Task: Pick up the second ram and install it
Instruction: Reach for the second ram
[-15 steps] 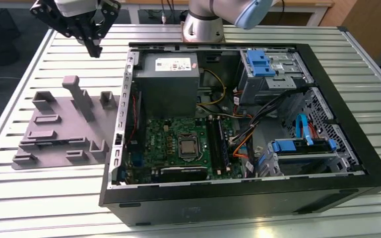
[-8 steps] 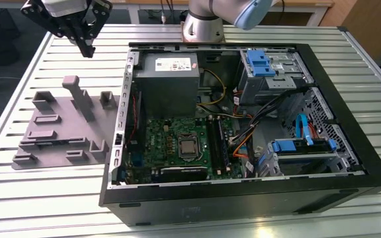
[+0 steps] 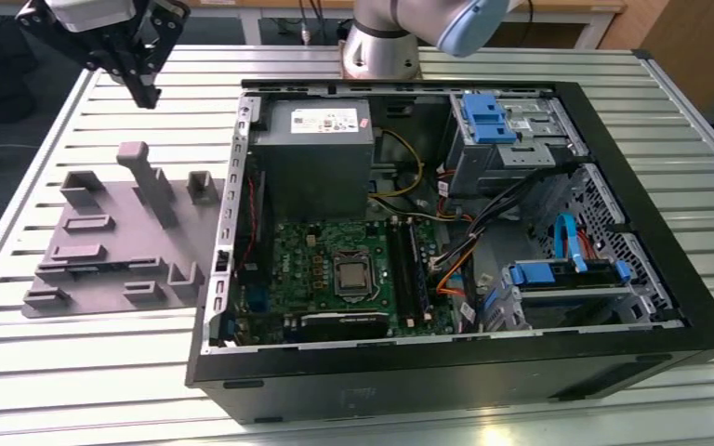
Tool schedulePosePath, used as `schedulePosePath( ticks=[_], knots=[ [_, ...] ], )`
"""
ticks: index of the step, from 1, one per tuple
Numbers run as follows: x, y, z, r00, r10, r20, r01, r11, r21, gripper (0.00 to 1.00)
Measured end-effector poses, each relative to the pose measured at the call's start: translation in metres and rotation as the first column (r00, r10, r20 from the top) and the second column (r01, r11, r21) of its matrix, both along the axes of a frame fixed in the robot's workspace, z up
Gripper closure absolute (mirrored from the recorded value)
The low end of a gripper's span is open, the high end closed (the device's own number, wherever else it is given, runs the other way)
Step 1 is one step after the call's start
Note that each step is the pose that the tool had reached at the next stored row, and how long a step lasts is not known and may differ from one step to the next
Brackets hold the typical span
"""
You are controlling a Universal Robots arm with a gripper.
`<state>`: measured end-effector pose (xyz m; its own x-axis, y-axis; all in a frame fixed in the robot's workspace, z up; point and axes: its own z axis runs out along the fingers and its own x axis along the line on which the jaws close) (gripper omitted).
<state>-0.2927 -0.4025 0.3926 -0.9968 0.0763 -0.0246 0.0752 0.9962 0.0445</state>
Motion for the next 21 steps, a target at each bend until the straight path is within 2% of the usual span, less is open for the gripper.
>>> schedulePosePath(
  ticks=[16, 18, 21],
  knots=[
    [-0.035, -0.0001, -0.0006, 1.0000, 0.000, -0.0004, 0.000, 1.0000, -0.0001, 0.89],
    [-0.037, -0.0006, -0.0007, 1.0000, 0.000, -0.0028, 0.000, 1.0000, -0.0008, 0.89],
    [-0.037, -0.0011, -0.0007, 0.9999, 0.000, -0.0131, 0.000, 1.0000, -0.0017, 0.89]
  ],
)
